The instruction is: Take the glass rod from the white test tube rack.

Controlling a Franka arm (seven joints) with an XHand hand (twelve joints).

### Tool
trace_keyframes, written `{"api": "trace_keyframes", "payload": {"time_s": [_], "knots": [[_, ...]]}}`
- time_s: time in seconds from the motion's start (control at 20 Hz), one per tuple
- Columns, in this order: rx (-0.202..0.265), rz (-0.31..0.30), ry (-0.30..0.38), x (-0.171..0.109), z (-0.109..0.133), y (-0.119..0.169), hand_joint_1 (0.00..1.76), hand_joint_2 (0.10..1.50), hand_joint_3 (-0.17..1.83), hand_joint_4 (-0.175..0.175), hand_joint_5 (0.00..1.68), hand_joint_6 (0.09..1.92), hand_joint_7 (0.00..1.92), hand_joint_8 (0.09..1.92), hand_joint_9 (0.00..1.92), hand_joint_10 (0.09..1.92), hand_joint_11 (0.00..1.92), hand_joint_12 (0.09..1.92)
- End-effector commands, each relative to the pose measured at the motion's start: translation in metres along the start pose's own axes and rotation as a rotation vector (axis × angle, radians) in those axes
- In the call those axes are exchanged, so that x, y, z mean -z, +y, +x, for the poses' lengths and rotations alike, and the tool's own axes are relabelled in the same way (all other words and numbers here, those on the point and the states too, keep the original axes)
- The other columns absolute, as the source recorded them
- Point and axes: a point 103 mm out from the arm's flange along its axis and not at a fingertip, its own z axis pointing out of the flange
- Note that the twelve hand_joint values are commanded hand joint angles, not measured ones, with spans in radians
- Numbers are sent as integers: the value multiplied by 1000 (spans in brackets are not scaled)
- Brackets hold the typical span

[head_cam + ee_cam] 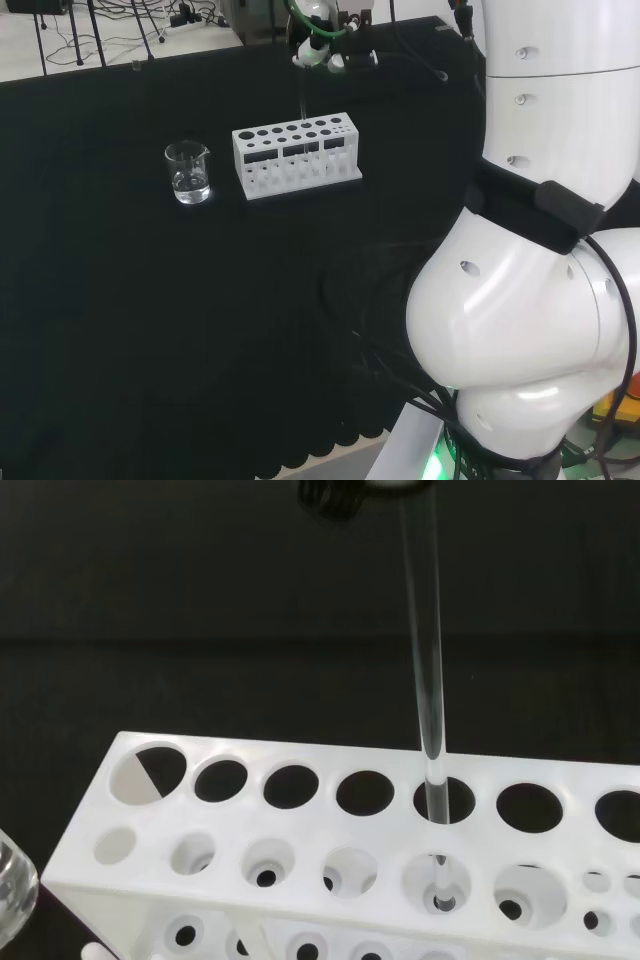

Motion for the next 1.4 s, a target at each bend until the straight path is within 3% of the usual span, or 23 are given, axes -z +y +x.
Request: {"api": "trace_keyframes", "payload": {"time_s": [0.05,0.6,0.8,0.9,1.05,1.4], "knots": [[3,-81,46,29,1,-9,1285,1068,28,-175,1025,626,1111,1100,1593,776,1354,634],[-23,-74,33,81,6,-53,1285,1086,1,-175,1014,634,1093,1119,1628,715,1346,657],[-19,-80,28,84,9,-65,1285,1087,1,-175,1012,635,1090,1123,1631,711,1346,659],[-52,-56,12,86,13,-69,1284,1088,1,-175,1011,637,1088,1125,1632,710,1346,660],[-5,-88,37,95,18,-76,1284,1089,1,-175,1009,639,1085,1129,1634,708,1347,661],[1,-100,10,115,30,-84,1283,1091,1,-175,1005,646,1080,1138,1639,706,1351,663]]}}
